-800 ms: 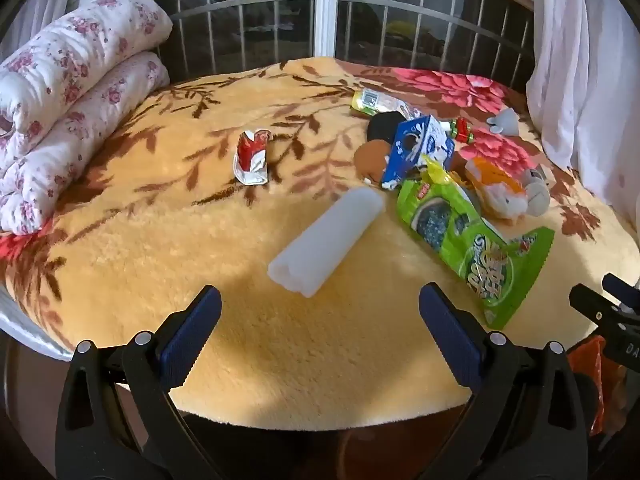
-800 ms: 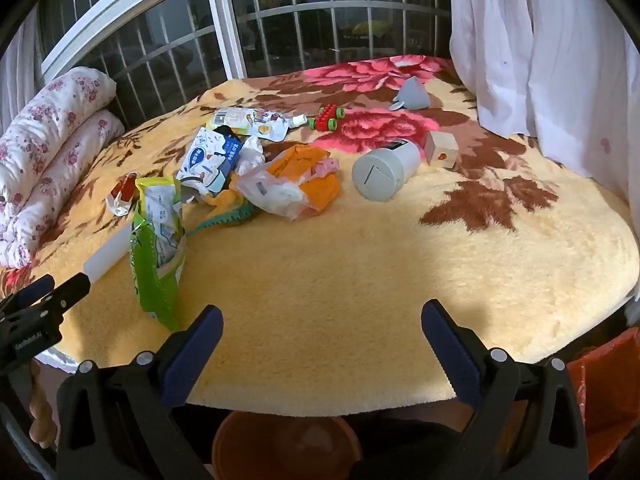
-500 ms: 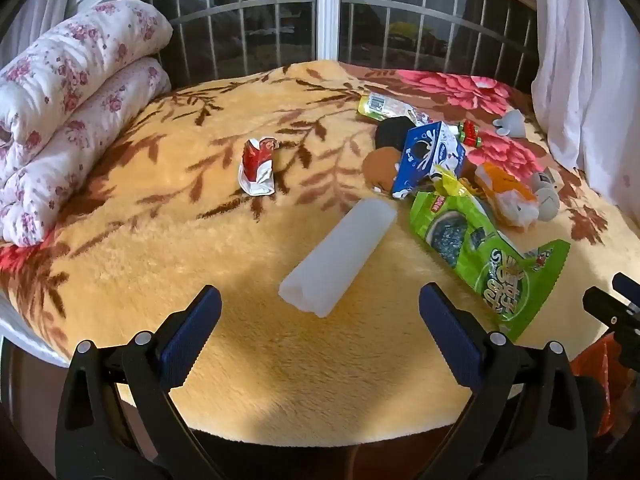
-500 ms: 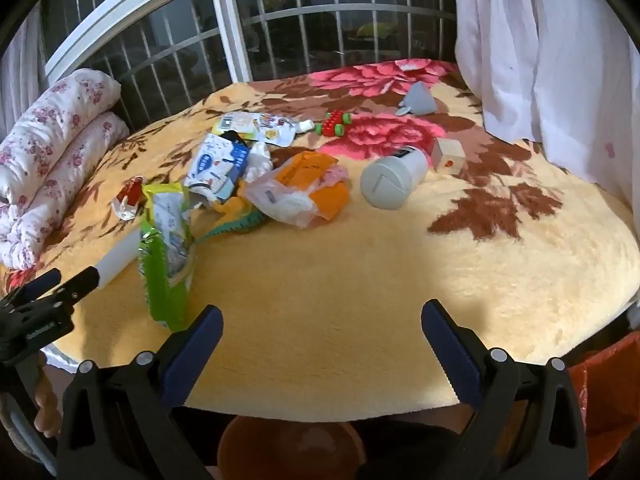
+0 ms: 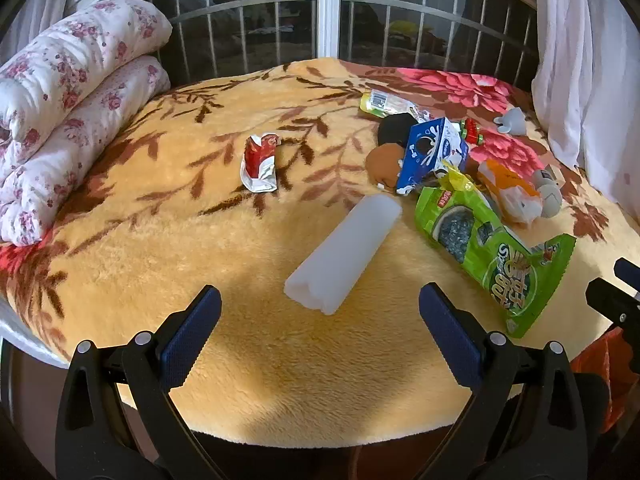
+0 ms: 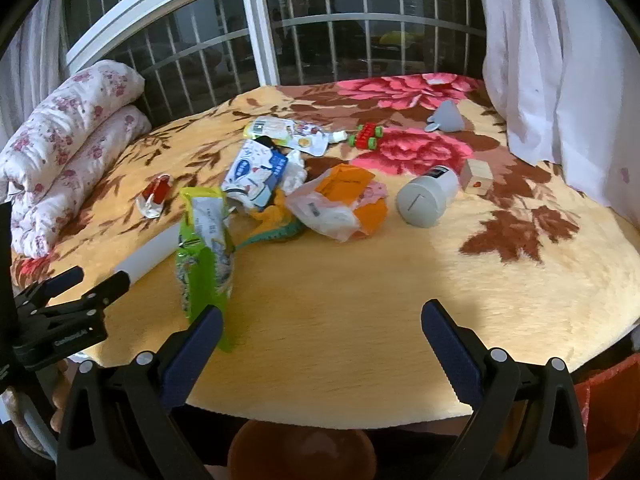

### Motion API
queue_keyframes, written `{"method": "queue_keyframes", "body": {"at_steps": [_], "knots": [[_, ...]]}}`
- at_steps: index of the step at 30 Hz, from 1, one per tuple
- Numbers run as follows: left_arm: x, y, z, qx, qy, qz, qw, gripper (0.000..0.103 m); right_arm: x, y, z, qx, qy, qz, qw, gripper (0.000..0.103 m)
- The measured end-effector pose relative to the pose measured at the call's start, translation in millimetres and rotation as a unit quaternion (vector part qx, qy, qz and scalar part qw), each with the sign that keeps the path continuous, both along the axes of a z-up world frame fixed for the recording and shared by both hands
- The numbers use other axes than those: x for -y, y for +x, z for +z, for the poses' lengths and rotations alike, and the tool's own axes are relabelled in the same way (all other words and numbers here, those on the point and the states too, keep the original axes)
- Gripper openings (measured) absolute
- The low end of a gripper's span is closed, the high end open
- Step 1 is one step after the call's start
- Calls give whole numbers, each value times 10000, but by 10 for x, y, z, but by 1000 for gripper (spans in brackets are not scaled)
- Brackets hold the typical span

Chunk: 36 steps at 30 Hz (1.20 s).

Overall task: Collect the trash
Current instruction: 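Reach the right tool to the green snack bag and grasp it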

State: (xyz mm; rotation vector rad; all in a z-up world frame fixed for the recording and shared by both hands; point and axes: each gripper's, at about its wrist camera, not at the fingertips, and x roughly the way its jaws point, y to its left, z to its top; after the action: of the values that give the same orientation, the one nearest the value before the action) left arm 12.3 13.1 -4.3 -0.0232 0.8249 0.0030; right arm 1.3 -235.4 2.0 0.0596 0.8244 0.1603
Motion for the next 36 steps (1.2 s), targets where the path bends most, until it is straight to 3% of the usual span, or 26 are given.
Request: {"method": "queue_keyframes", "body": {"at_steps": [36], "knots": [[-291,19,-47,-154,-36,260,9995,96,-478,157,-79,-6,15,545,9985,98]]}}
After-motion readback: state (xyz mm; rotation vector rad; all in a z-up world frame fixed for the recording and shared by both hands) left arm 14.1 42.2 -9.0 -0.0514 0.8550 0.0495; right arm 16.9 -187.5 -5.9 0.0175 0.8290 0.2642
